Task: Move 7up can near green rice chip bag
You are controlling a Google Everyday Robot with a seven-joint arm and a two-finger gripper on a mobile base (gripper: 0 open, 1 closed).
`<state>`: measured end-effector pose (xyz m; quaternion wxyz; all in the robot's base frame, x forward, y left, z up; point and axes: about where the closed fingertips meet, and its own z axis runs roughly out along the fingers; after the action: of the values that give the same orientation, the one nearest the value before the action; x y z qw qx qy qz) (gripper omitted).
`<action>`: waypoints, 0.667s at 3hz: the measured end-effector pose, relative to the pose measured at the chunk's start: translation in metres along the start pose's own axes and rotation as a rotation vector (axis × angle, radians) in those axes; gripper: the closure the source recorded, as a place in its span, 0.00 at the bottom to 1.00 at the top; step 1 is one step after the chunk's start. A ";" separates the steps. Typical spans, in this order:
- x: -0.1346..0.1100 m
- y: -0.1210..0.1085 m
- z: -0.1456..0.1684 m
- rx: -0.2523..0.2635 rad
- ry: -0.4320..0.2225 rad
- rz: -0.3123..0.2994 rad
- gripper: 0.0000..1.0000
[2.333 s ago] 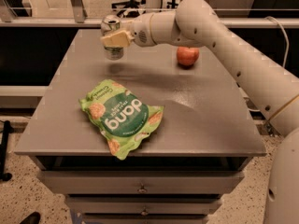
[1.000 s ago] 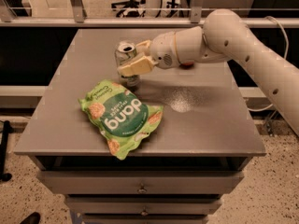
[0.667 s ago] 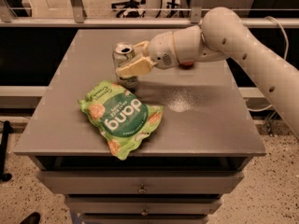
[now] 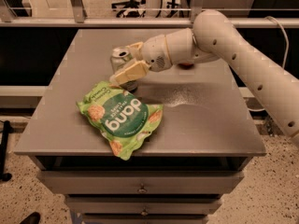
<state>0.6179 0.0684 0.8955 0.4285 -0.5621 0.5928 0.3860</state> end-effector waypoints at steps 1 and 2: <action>0.001 0.001 0.002 -0.005 0.000 0.002 0.00; 0.014 -0.006 -0.015 0.040 0.038 0.020 0.00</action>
Offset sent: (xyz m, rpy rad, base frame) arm 0.0122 -0.0507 -0.0144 -0.0830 0.0128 -0.1169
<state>0.6223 0.0495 0.8878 0.4244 -0.5546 0.6142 0.3676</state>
